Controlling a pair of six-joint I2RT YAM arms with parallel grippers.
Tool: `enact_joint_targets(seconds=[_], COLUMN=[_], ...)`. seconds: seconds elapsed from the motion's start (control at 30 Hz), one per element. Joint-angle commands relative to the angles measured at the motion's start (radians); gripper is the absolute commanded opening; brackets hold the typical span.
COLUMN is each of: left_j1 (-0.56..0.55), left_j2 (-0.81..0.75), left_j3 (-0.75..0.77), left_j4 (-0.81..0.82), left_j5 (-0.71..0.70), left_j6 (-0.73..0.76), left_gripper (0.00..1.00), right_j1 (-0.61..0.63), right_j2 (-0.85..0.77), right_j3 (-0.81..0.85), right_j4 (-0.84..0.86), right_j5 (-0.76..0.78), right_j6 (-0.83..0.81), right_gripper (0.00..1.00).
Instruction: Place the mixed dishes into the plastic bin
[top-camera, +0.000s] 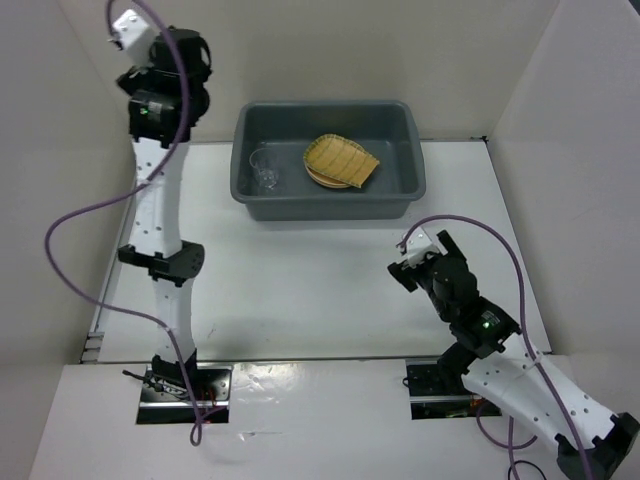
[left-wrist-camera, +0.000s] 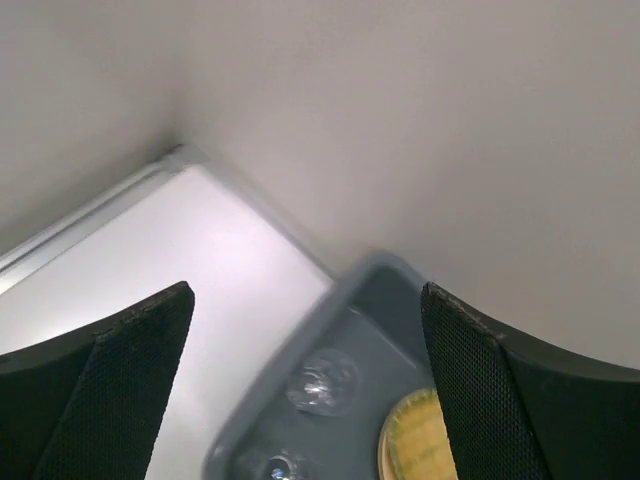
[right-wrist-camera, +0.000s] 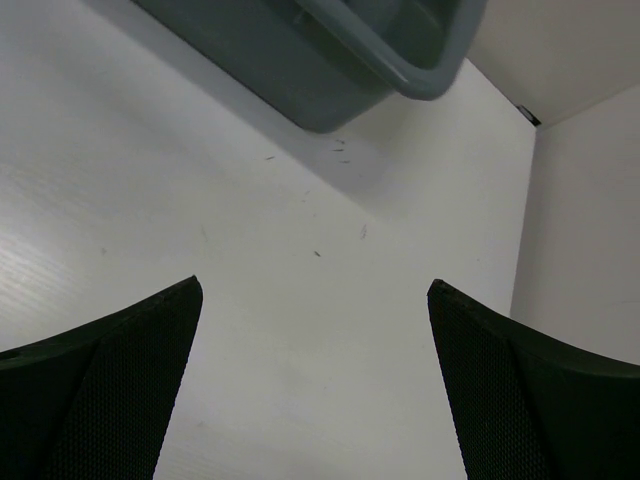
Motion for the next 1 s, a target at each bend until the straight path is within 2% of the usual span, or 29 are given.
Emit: enact_joint_targets(seconds=[0.0, 0.03, 0.1, 0.13, 0.17, 0.2, 0.23, 0.27, 0.3, 0.37, 0.4, 0.47, 0.57, 0.63, 0.67, 0.73, 0.8, 0.87, 0.97], left_j1=[0.055, 0.036, -0.013, -0.023, -0.023, -0.023, -0.023, -0.023, -0.009, 0.026, 0.035, 0.048, 0.057, 0.057, 0.057, 0.057, 0.057, 0.057, 0.057], left_j2=[-0.11, -0.194, -0.268, -0.37, -0.439, -0.621, -0.727, -0.836, -1.059, -1.243, -1.379, -1.49, -1.517, -1.575, -1.603, -1.703, -1.764, -1.798, -1.808], left_j3=[-0.206, -0.383, -0.559, -0.795, -0.943, -1.101, -1.406, -1.542, -1.665, -1.916, -1.969, -2.034, -2.043, -2.084, -2.113, -2.216, -2.276, -2.31, -2.319], left_j4=[-0.224, -0.21, -0.179, -0.129, -0.075, -0.004, 0.176, 0.266, 0.439, 0.54, 0.593, 0.594, 0.461, 0.474, 0.515, 0.572, 0.65, 0.651, 0.626], left_j5=[-0.04, -0.049, -0.075, -0.089, -0.08, -0.019, 0.026, 0.082, 0.215, 0.317, 0.389, 0.437, 0.468, 0.491, 0.491, 0.491, 0.482, 0.473, 0.482], left_j6=[-0.181, -0.181, -0.181, -0.2, -0.2, -0.157, -0.119, -0.081, -0.007, 0.038, 0.087, 0.118, 0.148, 0.177, 0.178, 0.145, 0.084, 0.05, 0.05], left_gripper=[1.0, 1.0, 1.0, 1.0, 1.0, 1.0, 1.0, 1.0, 1.0, 1.0, 1.0, 1.0, 1.0, 1.0, 1.0, 1.0, 1.0, 1.0, 1.0], right_j1=[-0.062, -0.101, -0.138, -0.183, -0.207, -0.231, -0.278, -0.305, -0.332, -0.391, -0.406, -0.429, -0.438, -0.438, -0.438, -0.469, -0.498, -0.521, -0.53], right_j2=[-0.06, -0.074, -0.112, -0.123, -0.157, -0.178, -0.21, -0.223, -0.223, -0.247, -0.247, -0.247, -0.339, -0.425, -0.524, -0.594, -0.614, -0.614, -0.614], right_j3=[-0.006, -0.006, -0.006, -0.006, 0.004, 0.004, 0.004, 0.017, 0.017, 0.04, 0.072, 0.125, 0.138, 0.138, 0.126, 0.086, 0.06, 0.06, 0.069], right_j4=[0.045, 0.045, 0.045, 0.036, 0.019, -0.002, -0.003, -0.018, -0.033, -0.053, -0.082, -0.136, -0.176, -0.176, -0.176, -0.185, -0.202, -0.202, -0.227], right_j5=[0.024, 0.024, -0.005, -0.028, -0.063, -0.112, -0.122, -0.131, -0.146, -0.157, -0.169, -0.206, -0.174, -0.194, -0.204, -0.235, -0.209, -0.174, -0.234], right_j6=[-0.002, -0.002, 0.01, 0.01, 0.01, 0.01, 0.001, 0.001, 0.001, 0.028, 0.045, 0.055, 0.032, -0.054, -0.103, -0.187, -0.229, -0.229, -0.229], right_gripper=[0.98, 0.98, 0.98, 0.98, 0.98, 0.98, 0.98, 0.98, 0.98, 0.98, 0.98, 0.98, 0.98, 0.98, 0.98, 0.98, 0.98, 0.98, 0.98])
